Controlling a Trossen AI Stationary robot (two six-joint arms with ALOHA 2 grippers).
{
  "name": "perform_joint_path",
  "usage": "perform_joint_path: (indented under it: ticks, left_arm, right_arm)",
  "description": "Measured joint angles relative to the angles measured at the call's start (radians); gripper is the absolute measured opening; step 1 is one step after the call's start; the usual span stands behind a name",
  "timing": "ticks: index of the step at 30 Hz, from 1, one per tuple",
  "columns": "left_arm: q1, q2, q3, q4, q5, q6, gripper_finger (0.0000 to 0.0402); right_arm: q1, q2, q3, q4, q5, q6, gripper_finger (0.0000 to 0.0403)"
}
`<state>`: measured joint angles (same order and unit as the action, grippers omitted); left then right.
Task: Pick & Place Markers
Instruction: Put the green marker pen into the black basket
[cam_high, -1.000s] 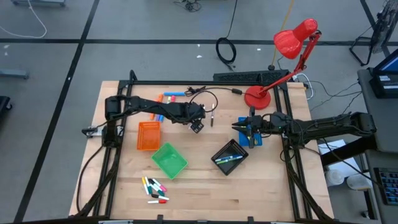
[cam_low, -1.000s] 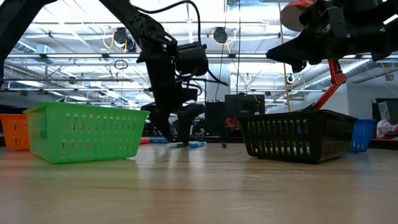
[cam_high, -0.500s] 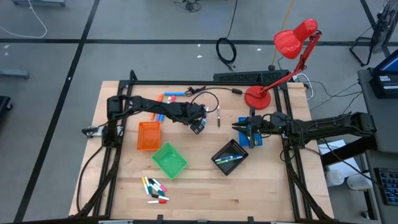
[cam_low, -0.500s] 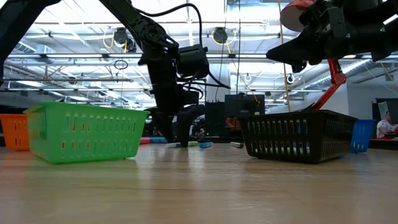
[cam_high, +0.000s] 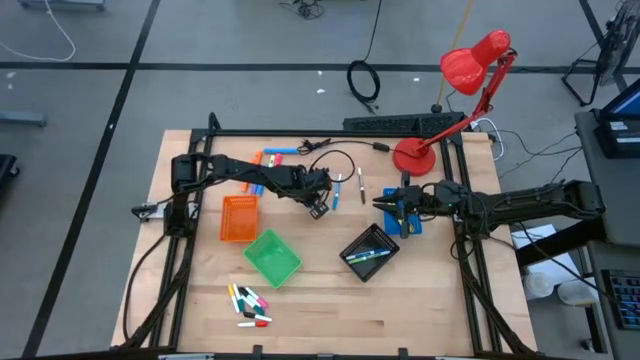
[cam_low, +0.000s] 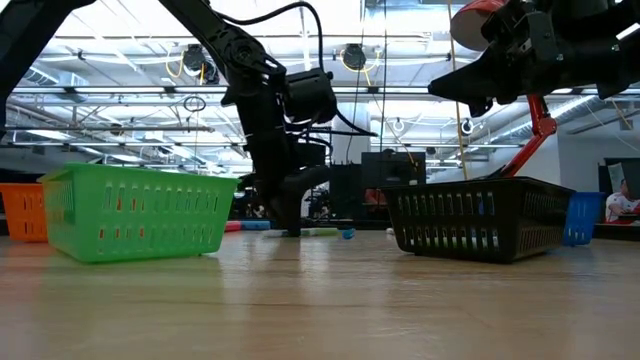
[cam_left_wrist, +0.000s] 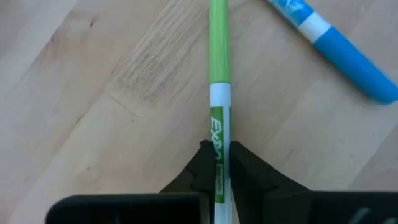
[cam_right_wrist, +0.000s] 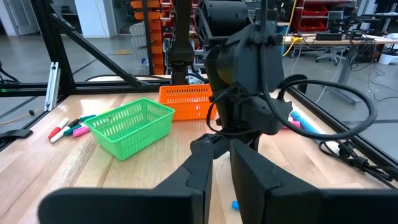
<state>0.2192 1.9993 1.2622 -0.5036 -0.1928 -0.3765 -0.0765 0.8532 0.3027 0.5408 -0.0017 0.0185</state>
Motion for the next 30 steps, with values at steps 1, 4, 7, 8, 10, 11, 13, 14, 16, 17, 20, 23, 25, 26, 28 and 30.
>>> perform_joint_path:
  ticks: [1,4,7,8,10,11,13,14,16,17,20,23,25,26,28,30]
  left_arm:
    - [0.0,-0.015,-0.001,-0.003,-0.002,0.015,0.0029]
    - [0.001,-0.077,-0.006,-0.022,-0.034,0.058,0.0029]
    - [-0.012,-0.158,0.0,0.001,-0.096,0.097,0.0029]
    - [-0.018,-0.184,0.0,0.003,-0.11,0.122,0.0029]
    - [-0.036,-0.227,-0.001,0.015,-0.136,0.186,0.0029]
    - [-0.047,-0.25,-0.001,0.04,-0.143,0.224,0.0029]
    - [-0.069,-0.292,-0.001,0.091,-0.145,0.309,0.0029]
    - [-0.08,-0.307,0.001,0.131,-0.133,0.361,0.0029]
    - [-0.097,-0.329,-0.014,0.233,-0.075,0.454,0.0029]
    - [-0.101,-0.338,-0.029,0.293,-0.033,0.487,0.0029]
    - [-0.094,-0.349,-0.075,0.503,0.103,0.534,0.0029]
    - [-0.083,-0.348,-0.117,0.651,0.256,0.535,0.0028]
    - [-0.082,-0.348,-0.135,0.718,0.335,0.537,0.0028]
    - [-0.084,-0.349,-0.142,0.743,0.354,0.542,0.0028]
    - [-0.084,-0.35,-0.155,0.767,0.361,0.552,0.0028]
    - [-0.08,-0.349,-0.158,0.763,0.36,0.556,0.0028]
  right_arm:
    - [0.0,0.0,0.0,0.0,0.0,0.0,0.0048]
    - [0.0,0.0,0.0,0.0,0.0,0.0,0.0047]
    - [0.0,0.0,0.0,0.0,0.0,0.0,0.0047]
    - [0.0,0.0,0.0,-0.001,0.0,0.0,0.0047]
    - [0.0,0.0,0.0,-0.005,0.001,-0.001,0.0047]
    - [0.0,0.002,0.0,-0.003,0.005,-0.006,0.0048]
    - [0.0,0.008,0.0,-0.003,0.035,-0.014,0.0047]
    - [0.0,0.014,0.0,-0.003,0.061,-0.014,0.0048]
    - [0.0,0.03,0.0,-0.009,0.112,-0.013,0.0049]
    - [-0.001,0.044,0.0,-0.005,0.138,-0.013,0.005]
    - [-0.001,0.087,0.0,0.003,0.202,-0.032,0.0057]
    - [-0.001,0.143,0.0,0.058,0.235,-0.035,0.007]
    - [-0.001,0.192,0.0,0.15,0.232,-0.034,0.0088]
    - [-0.001,0.216,0.0,0.204,0.222,-0.033,0.0099]
    - [-0.002,0.272,0.0,0.333,0.184,-0.032,0.0128]
    - [-0.002,0.324,0.0,0.472,0.169,-0.031,0.016]
